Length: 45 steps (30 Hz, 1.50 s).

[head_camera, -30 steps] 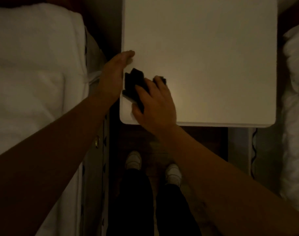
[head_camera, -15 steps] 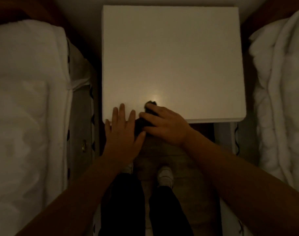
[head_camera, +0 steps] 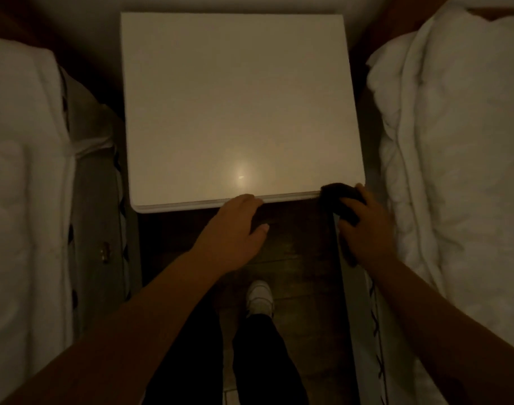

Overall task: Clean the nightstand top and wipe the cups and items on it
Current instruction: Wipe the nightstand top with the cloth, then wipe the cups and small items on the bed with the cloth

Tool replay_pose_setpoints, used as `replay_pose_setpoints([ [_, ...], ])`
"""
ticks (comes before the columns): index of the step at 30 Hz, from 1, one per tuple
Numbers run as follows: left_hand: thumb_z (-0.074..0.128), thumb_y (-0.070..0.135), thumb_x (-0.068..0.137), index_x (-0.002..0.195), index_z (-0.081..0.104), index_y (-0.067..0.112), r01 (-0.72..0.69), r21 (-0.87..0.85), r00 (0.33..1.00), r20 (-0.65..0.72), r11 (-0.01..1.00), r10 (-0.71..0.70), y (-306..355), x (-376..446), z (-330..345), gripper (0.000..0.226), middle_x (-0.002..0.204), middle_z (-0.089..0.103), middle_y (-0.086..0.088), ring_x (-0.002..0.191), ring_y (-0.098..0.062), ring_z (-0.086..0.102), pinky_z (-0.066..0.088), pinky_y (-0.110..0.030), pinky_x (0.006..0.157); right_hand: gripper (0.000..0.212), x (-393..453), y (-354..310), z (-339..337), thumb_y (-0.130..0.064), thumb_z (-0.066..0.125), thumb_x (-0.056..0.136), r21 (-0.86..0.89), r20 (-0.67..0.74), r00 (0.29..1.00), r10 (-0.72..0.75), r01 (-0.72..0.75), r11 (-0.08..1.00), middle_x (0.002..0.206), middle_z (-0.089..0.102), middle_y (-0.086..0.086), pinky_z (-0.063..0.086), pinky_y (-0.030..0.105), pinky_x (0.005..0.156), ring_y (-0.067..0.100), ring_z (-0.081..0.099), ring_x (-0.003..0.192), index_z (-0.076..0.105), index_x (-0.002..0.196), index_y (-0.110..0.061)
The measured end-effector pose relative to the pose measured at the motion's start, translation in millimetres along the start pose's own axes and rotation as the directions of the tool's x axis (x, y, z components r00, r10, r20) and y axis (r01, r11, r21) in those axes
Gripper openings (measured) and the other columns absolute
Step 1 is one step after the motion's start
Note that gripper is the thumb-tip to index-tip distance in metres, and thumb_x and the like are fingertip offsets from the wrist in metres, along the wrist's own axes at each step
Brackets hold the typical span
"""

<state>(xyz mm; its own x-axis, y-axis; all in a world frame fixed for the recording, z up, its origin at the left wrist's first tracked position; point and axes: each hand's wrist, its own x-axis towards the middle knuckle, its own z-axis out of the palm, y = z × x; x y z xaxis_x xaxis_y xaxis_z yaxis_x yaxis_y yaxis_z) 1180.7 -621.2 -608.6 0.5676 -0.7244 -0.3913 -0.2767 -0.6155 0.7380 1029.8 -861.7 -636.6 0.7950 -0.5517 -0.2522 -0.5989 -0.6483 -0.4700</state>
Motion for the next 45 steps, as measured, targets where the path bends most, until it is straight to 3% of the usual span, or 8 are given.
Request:
replay_pose_setpoints([
  [8, 0.054, 0.045, 0.093, 0.121, 0.061, 0.028, 0.332, -0.612, 0.940, 0.149, 0.718, -0.308, 17, -6, -7, 0.033, 0.118, 0.065, 0.008, 0.113, -0.012, 0.059, 0.045, -0.024, 0.091, 0.061, -29, -127, 38, -0.004, 0.068, 0.082, 0.394, -0.019, 0.999, -0.046, 0.050, 0.918, 0.149, 0.036, 0.012, 0.034, 0.043, 0.111, 0.024, 0.037, 0.135, 0.048, 0.138, -0.015],
  [13, 0.069, 0.035, 0.085, 0.111, 0.064, 0.039, 0.158, -0.885, 0.933, -0.012, 0.439, -0.360, -6, -49, -31, 0.027, 0.110, 0.071, 0.009, 0.105, -0.009, 0.065, 0.052, -0.028, 0.090, 0.074, -50, -196, 46, -0.009, 0.062, 0.080, 0.552, 0.119, 0.917, -0.381, 0.258, 0.793, 0.153, 0.029, 0.008, 0.026, 0.041, 0.116, 0.020, 0.027, 0.142, 0.027, 0.143, -0.026],
  [18, 0.076, 0.029, 0.074, 0.129, 0.057, 0.015, -0.091, -0.985, 0.891, -0.147, 0.147, -0.429, -40, -115, -63, 0.060, 0.126, 0.064, -0.007, 0.117, -0.023, 0.060, 0.049, -0.039, 0.095, 0.073, -56, -252, 41, -0.007, 0.066, 0.083, 0.763, 0.425, 0.832, -0.356, -0.118, 0.635, 0.148, 0.039, 0.001, 0.043, 0.046, 0.106, 0.015, 0.045, 0.132, 0.035, 0.142, -0.035],
  [24, 0.075, 0.022, 0.076, 0.102, 0.060, 0.039, -0.188, -0.932, 0.638, -0.356, 0.310, -0.683, -62, -199, -89, 0.035, 0.102, 0.062, 0.023, 0.083, 0.011, 0.064, 0.050, -0.007, 0.065, 0.081, -75, -319, 70, -0.008, 0.074, 0.081, 0.670, 0.566, 0.652, -0.505, -0.008, 0.742, 0.136, 0.047, -0.017, 0.051, 0.017, 0.087, -0.005, 0.052, 0.118, 0.034, 0.143, -0.040],
  [30, 0.078, 0.015, 0.076, 0.144, 0.027, 0.039, -0.260, -0.891, 0.275, -0.438, 0.372, -0.856, -102, -306, -92, 0.088, 0.133, 0.042, 0.016, 0.119, -0.005, 0.051, 0.053, -0.028, 0.089, 0.053, -127, -397, 122, -0.012, 0.071, 0.084, 0.664, 0.574, 0.510, -0.641, 0.168, 0.728, 0.110, 0.058, -0.036, 0.050, 0.008, 0.074, -0.013, 0.057, 0.102, 0.052, 0.122, -0.045],
  [36, 0.077, 0.016, 0.068, 0.114, 0.051, 0.061, -0.220, -0.868, 0.317, -0.495, 0.445, -0.809, -122, -423, -69, 0.069, 0.112, 0.056, 0.031, 0.109, -0.001, 0.058, 0.056, -0.025, 0.082, 0.098, -195, -451, 163, -0.023, 0.087, 0.067, 0.374, 0.901, 0.032, -0.432, 0.445, 0.814, 0.138, 0.040, -0.017, 0.045, 0.031, 0.100, 0.006, 0.045, 0.124, 0.029, 0.141, -0.051],
  [42, 0.074, 0.001, 0.073, 0.112, 0.058, 0.052, -0.256, -0.885, 0.251, -0.449, 0.389, -0.857, -139, -508, -35, 0.065, 0.111, 0.059, 0.020, 0.100, 0.002, 0.062, 0.056, -0.024, 0.078, 0.048, -276, -484, 203, -0.035, 0.085, 0.066, 0.337, 0.838, -0.097, -0.537, 0.866, 0.370, 0.119, 0.046, 0.000, 0.039, 0.019, 0.089, 0.020, 0.048, 0.116, 0.068, 0.108, -0.019],
  [45, 0.075, 0.006, 0.077, 0.108, 0.060, 0.043, -0.266, -0.886, 0.109, -0.418, 0.379, -0.902, -161, -544, -19, 0.050, 0.107, 0.064, 0.014, 0.095, 0.002, 0.063, 0.054, -0.020, 0.079, 0.033, -306, -494, 219, -0.025, 0.086, 0.066, 0.477, 0.808, -0.153, -0.569, 0.738, 0.478, 0.135, 0.049, -0.015, 0.038, 0.029, 0.102, 0.006, 0.043, 0.128, 0.068, 0.093, -0.027],
])
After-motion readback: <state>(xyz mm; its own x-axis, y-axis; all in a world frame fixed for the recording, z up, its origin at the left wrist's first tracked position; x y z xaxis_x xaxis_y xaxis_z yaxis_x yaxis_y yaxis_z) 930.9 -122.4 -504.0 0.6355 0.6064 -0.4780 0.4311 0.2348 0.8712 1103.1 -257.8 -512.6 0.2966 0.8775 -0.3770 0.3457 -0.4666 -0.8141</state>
